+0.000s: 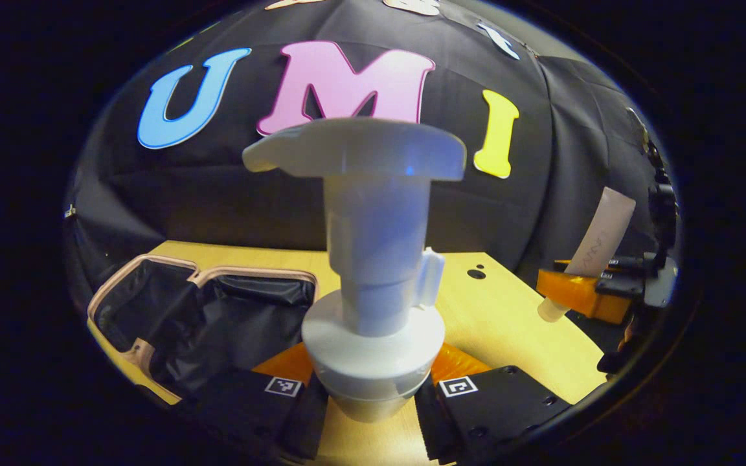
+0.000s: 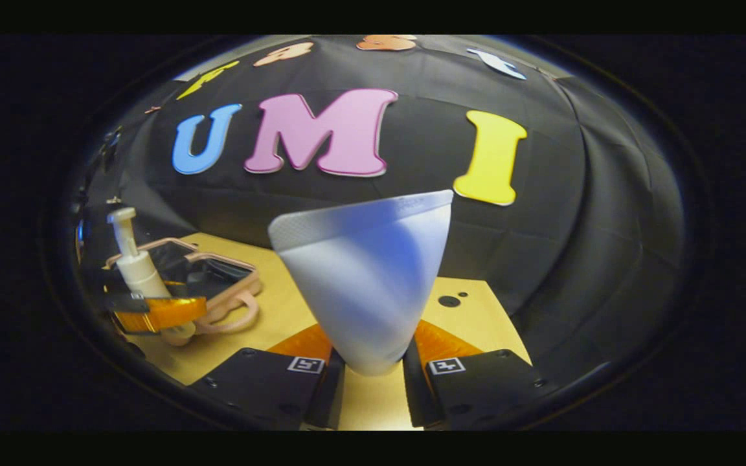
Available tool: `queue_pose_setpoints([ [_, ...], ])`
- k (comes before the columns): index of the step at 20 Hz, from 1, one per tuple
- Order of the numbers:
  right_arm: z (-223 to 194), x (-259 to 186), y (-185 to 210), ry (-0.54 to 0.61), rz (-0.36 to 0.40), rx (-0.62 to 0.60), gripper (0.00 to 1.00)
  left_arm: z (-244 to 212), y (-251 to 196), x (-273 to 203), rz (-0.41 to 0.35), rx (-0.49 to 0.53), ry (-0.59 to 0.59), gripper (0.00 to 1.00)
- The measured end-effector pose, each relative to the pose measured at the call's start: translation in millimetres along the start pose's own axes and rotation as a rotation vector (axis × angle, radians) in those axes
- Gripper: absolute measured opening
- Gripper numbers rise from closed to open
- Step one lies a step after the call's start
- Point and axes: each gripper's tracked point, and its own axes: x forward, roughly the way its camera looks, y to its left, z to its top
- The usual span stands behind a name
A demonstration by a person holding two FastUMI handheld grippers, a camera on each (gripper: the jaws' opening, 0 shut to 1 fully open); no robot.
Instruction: First open the suitcase, pack the skin care products into it, and then close the suitcase.
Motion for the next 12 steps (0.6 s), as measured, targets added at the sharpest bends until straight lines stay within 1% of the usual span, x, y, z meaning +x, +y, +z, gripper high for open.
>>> queue_pose_setpoints([
  [3,18,-2,45,-0.010,0.078,0.046,0.43,16,73,-10,0.116,-0.007,0.036,0.62],
  [5,31,-1,71,-0.027,0.121,0.059,0.43,9,121,-8,0.172,0.031,0.099,0.62],
  [7,39,1,95,-0.035,0.165,0.063,0.43,-11,154,2,0.181,0.082,0.197,0.63],
  [9,44,5,113,-0.034,0.192,0.088,0.43,-31,177,19,0.203,0.104,0.282,0.63],
  [10,46,7,122,-0.034,0.204,0.104,0.43,-40,184,27,0.211,0.101,0.319,0.62],
  [12,50,15,135,-0.038,0.217,0.135,0.43,-65,181,40,0.194,0.064,0.435,0.63],
])
